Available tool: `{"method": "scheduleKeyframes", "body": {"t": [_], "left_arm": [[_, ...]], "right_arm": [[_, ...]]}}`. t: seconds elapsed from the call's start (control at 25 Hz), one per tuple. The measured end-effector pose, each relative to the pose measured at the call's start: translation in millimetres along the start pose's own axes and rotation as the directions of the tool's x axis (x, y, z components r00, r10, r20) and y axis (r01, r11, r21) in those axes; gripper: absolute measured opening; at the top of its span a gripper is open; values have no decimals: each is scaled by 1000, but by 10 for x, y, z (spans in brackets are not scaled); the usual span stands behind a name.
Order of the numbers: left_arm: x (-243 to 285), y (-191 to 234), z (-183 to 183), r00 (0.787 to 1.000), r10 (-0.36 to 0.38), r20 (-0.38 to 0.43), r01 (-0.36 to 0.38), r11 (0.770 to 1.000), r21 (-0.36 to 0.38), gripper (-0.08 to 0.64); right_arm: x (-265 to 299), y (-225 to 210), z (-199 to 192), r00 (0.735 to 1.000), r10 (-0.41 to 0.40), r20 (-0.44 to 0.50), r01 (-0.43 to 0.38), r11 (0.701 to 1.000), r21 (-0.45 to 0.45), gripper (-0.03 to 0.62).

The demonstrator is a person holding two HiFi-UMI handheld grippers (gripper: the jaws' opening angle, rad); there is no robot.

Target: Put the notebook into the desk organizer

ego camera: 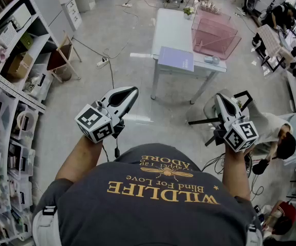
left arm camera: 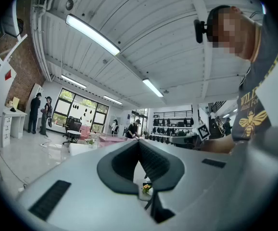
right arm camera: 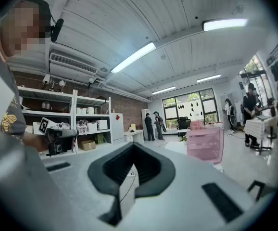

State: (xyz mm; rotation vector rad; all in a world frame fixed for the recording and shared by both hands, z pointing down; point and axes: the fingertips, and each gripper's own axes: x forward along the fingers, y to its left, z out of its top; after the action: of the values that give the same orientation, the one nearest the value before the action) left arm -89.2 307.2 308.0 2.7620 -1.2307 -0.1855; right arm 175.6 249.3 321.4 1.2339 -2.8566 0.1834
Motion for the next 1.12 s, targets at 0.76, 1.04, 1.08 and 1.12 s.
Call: {"method": "scheduleKeyframes", "body": {"t": [0.76,1.04,1.08,1.12], "left_arm": [[87,-2,-41,1000,2,-18,-2,1000,-8,2],[315,-60,-29,1000,8,-21,-8,1000,4,2],[363,-88,-23,1000,11,-19,-11,1000,5,2],[416,-119,-12,1000,15,-16,-15,1000,5,2]], "right_arm": [[4,0,30,997,64,43,-65,997,29,243],[-66,-235,12,998,44,33,-44,999,8,447],[-102,-283,12,998,46,29,-47,999,8,453],[-142,-338,20,998,49,28,-50,999,9,454]]}}
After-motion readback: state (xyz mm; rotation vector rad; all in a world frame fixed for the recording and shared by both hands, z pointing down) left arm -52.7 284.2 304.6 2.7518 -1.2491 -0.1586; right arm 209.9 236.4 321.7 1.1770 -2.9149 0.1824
